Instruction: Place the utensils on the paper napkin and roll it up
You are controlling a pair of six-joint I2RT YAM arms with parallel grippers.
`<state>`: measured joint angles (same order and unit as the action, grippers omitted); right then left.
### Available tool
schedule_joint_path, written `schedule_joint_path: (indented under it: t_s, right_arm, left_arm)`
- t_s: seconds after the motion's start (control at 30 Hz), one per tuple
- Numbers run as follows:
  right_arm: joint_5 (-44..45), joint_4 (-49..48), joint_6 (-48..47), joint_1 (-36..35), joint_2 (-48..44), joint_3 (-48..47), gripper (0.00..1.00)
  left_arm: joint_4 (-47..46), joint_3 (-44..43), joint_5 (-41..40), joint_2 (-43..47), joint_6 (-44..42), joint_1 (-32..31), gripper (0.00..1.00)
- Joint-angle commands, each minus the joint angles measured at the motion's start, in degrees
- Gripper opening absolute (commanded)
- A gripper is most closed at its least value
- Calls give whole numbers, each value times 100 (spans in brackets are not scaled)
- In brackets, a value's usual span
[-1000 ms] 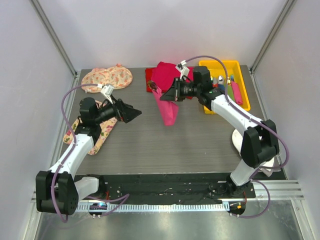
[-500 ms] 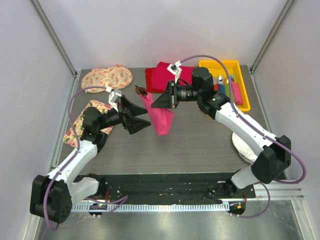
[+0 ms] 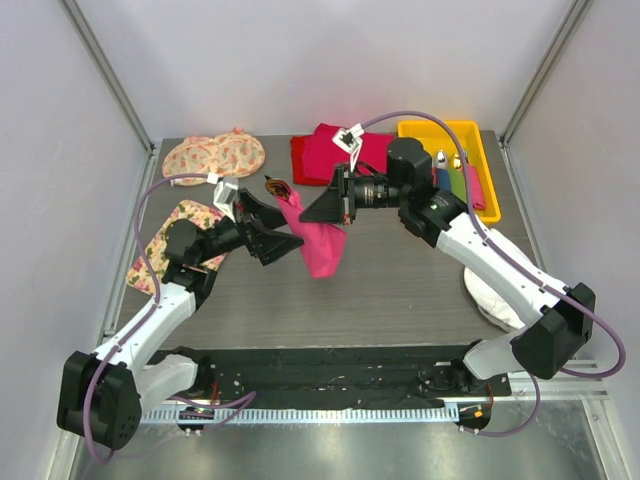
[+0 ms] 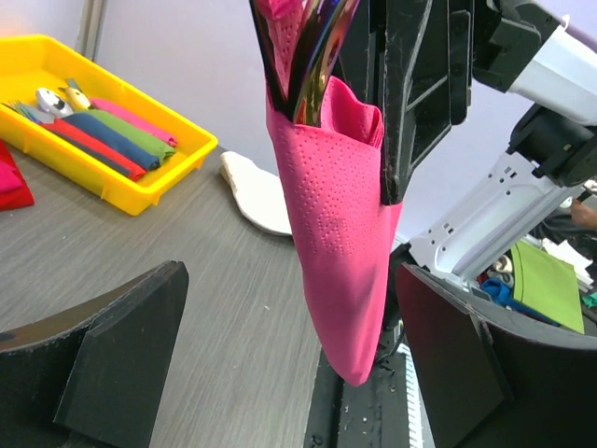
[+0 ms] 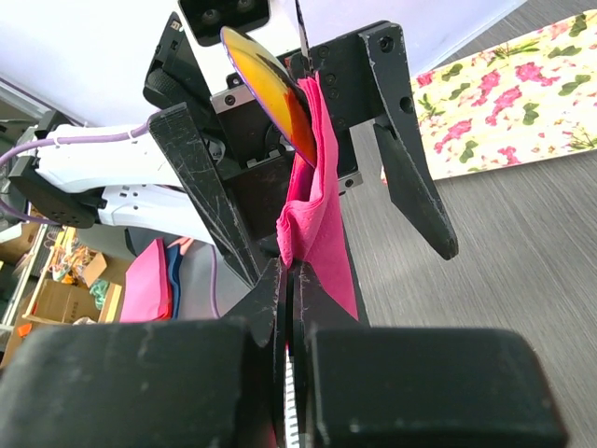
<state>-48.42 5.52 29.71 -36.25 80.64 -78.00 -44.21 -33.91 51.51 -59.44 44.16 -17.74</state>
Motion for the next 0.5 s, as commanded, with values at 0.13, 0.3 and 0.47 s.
schedule_joint_path:
  t_s: [0.13,0.3,0.47]
  right_arm:
    - [-79,-824,272,-84,-294,-93,1]
    - [-62,-929,377,-146,-338,-137,1]
    - [-62,-991,483,-163,-400,-14,1]
  left_arm:
    - [-554,-309,-106,99,312,-142,98]
    - [-554,-379,-246,3,330,-160,99]
    - [-563,-502,-273,46,444,-177,99]
